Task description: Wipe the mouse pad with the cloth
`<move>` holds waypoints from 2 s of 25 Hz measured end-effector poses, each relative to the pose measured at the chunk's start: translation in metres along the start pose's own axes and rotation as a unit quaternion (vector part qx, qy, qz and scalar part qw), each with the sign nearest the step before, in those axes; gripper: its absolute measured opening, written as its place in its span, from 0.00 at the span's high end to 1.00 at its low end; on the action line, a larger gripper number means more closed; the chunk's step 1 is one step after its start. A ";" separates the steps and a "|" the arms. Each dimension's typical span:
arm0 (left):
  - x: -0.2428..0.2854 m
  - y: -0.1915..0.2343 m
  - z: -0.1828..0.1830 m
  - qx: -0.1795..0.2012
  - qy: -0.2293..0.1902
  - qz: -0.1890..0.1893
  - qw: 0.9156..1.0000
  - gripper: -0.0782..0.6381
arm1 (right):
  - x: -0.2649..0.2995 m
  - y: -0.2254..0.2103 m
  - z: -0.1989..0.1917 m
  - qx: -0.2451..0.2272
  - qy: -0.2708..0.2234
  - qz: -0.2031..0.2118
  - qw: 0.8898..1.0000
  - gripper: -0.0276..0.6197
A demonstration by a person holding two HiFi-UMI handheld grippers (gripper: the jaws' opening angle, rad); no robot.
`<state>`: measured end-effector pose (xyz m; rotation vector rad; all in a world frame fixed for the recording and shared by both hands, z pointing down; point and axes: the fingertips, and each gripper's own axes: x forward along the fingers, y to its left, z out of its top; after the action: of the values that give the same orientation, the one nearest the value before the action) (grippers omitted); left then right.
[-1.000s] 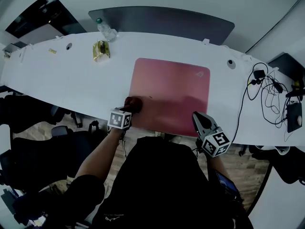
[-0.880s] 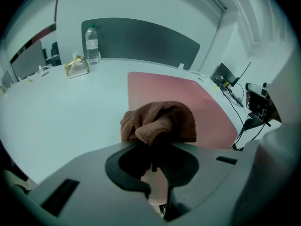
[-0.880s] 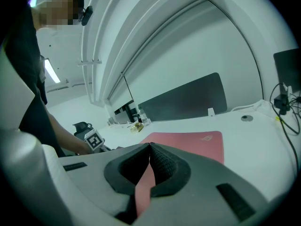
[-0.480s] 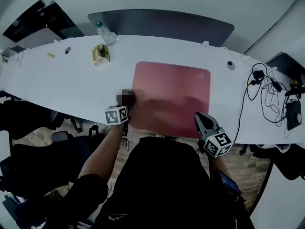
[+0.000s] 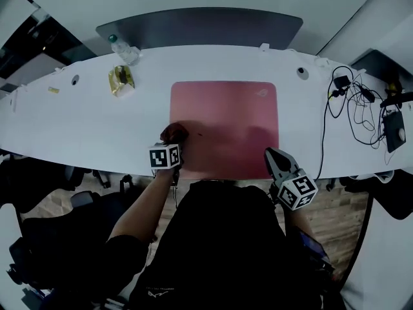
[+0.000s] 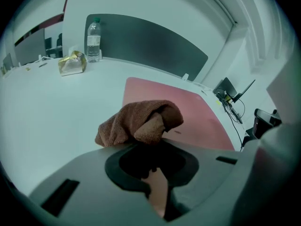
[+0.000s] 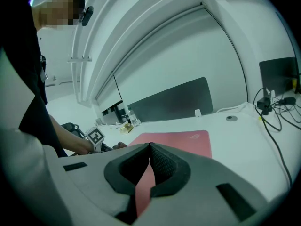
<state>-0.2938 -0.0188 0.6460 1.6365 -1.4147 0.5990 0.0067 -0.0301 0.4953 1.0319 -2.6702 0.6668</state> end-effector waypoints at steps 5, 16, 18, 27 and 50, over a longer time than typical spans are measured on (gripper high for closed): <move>0.005 -0.012 0.000 0.007 0.007 -0.016 1.000 0.81 | 0.003 0.006 -0.002 0.003 0.001 -0.002 1.000 0.92; 0.020 -0.052 -0.001 0.021 0.020 -0.031 0.999 0.81 | 0.012 -0.003 0.002 0.005 0.006 0.020 1.000 0.92; 0.024 -0.061 -0.001 0.025 0.024 -0.031 0.999 0.81 | 0.014 -0.007 0.003 0.005 0.009 0.029 1.000 0.92; 0.046 -0.111 -0.003 0.032 0.042 -0.042 0.998 0.81 | 0.007 -0.038 0.012 0.007 0.013 0.045 0.999 0.92; 0.093 -0.231 -0.003 0.119 0.078 -0.117 0.983 0.81 | -0.024 -0.099 0.010 0.042 0.001 0.011 0.999 0.92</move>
<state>-0.0505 -0.0715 0.6540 1.8671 -1.0496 0.7639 0.0911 -0.0858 0.5122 1.0225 -2.6756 0.7895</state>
